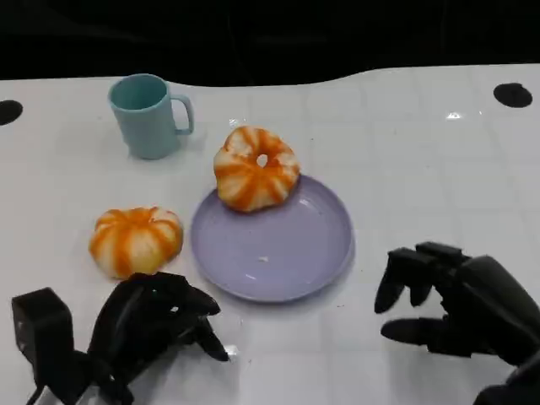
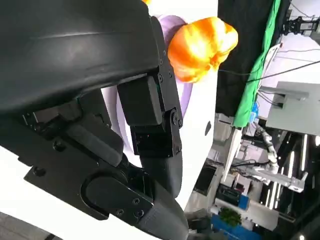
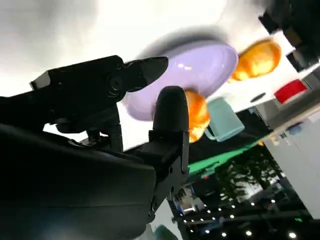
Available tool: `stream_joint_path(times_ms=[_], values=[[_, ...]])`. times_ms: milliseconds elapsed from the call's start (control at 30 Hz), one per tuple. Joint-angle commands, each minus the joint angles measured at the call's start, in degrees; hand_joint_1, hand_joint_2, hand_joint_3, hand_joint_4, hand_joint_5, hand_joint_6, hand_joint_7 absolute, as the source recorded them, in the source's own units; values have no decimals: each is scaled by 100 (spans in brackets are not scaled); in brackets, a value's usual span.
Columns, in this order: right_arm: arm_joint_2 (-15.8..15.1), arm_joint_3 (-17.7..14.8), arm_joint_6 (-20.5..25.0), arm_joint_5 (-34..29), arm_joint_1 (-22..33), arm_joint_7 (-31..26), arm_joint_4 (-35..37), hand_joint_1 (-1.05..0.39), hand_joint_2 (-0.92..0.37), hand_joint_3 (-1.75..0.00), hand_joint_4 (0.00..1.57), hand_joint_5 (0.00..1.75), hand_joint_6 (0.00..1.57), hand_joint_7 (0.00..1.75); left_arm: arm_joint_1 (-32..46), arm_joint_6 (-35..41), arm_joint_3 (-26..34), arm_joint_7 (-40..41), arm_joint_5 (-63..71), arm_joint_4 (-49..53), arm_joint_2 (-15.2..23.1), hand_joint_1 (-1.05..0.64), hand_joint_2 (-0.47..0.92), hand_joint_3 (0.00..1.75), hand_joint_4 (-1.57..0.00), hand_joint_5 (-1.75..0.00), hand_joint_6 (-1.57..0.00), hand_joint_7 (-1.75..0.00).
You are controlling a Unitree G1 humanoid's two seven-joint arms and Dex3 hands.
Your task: Grasp the bread from the table and place it into the plate.
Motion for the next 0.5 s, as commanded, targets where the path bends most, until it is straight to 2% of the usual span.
stream_joint_path(times_ms=[33,500], values=[[-73,-100,-101,80,169,-84,52,-18,-84,0,62,175,49,167,54,-9,7,6,-20,-83,66,-105,74,0,-157,-59,-157,-18],[131,-84,-396,142,172,-312,640,-19,-84,0,67,175,51,167,89,115,3,-29,-45,-166,101,-105,73,0,-157,-59,-157,-18]])
